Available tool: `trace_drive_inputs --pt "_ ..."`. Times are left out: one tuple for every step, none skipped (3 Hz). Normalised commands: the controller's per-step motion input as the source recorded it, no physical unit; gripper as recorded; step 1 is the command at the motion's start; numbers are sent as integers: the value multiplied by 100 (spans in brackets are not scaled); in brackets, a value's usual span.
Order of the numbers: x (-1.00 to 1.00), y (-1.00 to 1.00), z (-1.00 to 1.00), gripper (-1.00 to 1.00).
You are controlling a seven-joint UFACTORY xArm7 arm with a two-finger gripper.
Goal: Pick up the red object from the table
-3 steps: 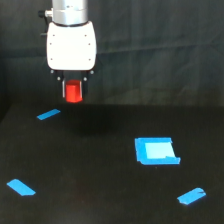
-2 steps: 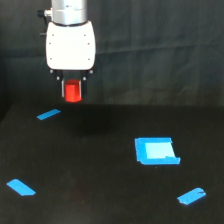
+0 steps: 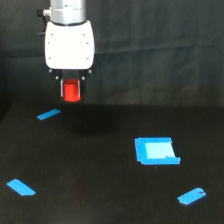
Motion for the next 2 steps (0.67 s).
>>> trace_drive_inputs --pt "2 0 -9 -83" --pt "3 1 -4 -83"
